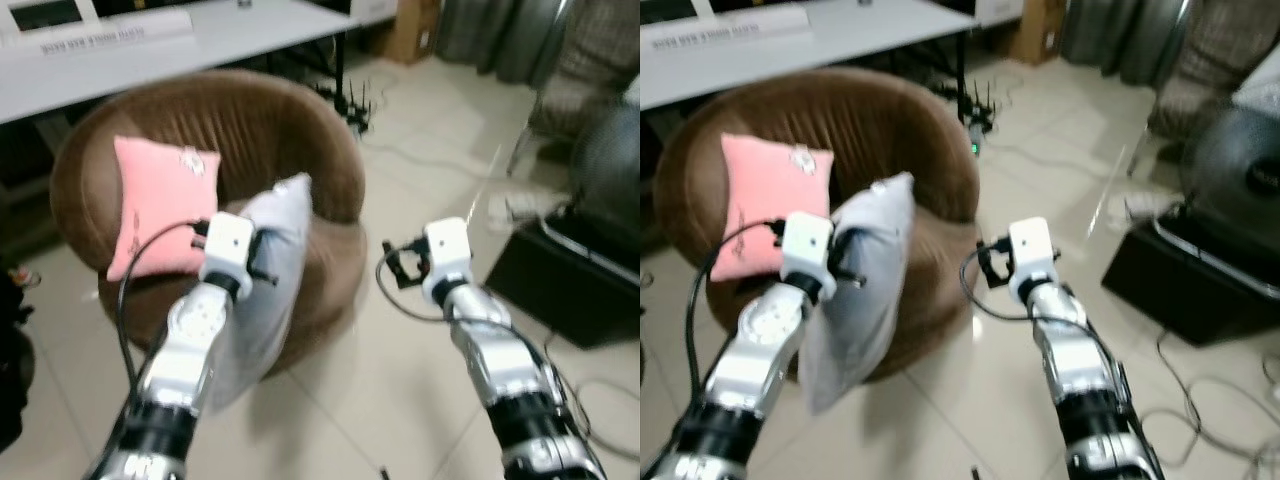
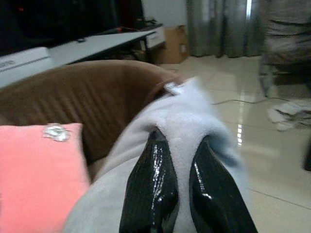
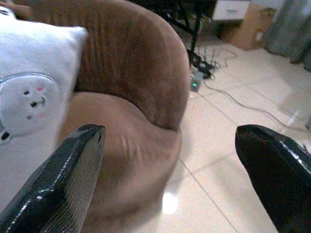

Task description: Move the pillow to the sofa from floor

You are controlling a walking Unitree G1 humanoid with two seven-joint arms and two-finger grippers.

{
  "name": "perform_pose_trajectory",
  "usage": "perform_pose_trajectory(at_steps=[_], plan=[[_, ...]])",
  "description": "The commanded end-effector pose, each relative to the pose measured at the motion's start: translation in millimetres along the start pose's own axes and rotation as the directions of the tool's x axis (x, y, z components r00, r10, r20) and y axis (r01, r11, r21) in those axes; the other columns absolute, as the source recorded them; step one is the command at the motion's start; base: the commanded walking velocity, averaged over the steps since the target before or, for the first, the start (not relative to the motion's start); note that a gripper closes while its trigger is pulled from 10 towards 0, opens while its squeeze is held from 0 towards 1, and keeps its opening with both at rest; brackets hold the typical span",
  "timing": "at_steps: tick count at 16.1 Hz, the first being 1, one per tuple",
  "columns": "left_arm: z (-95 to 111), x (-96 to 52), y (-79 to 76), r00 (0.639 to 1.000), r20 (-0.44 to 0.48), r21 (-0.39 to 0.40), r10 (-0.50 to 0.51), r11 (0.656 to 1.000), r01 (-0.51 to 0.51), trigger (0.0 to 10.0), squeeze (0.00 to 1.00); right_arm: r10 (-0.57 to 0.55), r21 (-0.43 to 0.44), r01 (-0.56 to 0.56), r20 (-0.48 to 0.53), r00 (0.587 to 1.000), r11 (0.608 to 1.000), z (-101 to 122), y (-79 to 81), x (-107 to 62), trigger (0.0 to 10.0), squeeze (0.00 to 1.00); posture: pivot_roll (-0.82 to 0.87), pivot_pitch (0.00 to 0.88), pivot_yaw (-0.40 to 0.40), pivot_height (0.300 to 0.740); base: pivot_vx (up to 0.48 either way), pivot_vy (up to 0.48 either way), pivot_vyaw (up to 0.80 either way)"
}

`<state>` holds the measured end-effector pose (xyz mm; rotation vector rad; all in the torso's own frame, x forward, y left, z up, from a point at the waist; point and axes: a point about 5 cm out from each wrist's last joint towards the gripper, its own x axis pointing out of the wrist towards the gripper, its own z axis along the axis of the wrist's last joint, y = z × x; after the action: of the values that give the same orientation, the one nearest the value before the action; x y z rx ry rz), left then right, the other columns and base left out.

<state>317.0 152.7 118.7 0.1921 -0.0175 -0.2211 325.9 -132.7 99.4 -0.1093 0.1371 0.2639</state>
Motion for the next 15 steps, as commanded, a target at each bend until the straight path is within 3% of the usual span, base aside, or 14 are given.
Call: perform_pose_trajectory(at_steps=[1, 3, 5, 7, 12, 15], plan=[[13.4, 1.2, 10.7, 0.998, 0.061, 0.020, 0.025, 0.999, -0.026, 10.0, 0.00, 0.031, 0.000, -0.031, 0.019, 0.999, 1.000, 5.5, 11.1, 3.0, 10.0, 0.00, 0.07, 0.000, 0.037, 0.740, 0.469, 0.000, 0.00], [13.5, 1.4, 10.5, 0.998, 0.061, 0.020, 0.022, 1.000, -0.024, 10.0, 0.00, 0.028, 0.001, -0.028, 0.019, 0.999, 1.000, 5.4, 10.7, 2.8, 10.0, 0.00, 0.07, 0.000, 0.037, 0.740, 0.469, 0.000, 0.00], [13.6, 1.7, 9.9, 0.998, 0.061, 0.022, 0.020, 1.000, -0.022, 10.0, 0.00, 0.018, -0.057, -0.017, 0.017, 1.000, 0.998, 6.1, 9.2, 3.4, 10.0, 0.00, 0.07, 0.000, 0.037, 0.740, 0.467, 0.000, 0.40], [13.5, 1.7, 9.6, 0.998, 0.061, 0.022, 0.019, 1.000, -0.020, 10.0, 0.00, 0.016, -0.037, -0.015, 0.021, 1.000, 0.999, 6.4, 9.5, 4.1, 10.0, 0.00, 0.07, 0.000, 0.037, 0.740, 0.465, 0.000, 0.80], [13.0, 2.6, 6.9, 0.998, 0.058, 0.029, -0.004, 1.000, 0.002, 10.0, 0.00, -0.001, -0.031, 0.001, 0.012, 1.000, 1.000, 4.3, 7.2, 3.6, 10.0, 0.00, 0.07, 0.000, 0.037, 0.740, 0.469, 0.000, 0.00], [15.1, 6.6, -4.1, 0.993, 0.061, 0.068, -0.101, 0.993, 0.097, 10.0, 0.00, 0.006, -0.031, -0.006, 0.015, 1.000, 0.999, 4.4, 8.4, 3.0, 10.0, 0.00, 0.07, 0.000, 0.037, 0.740, 0.469, 0.000, 0.00]])
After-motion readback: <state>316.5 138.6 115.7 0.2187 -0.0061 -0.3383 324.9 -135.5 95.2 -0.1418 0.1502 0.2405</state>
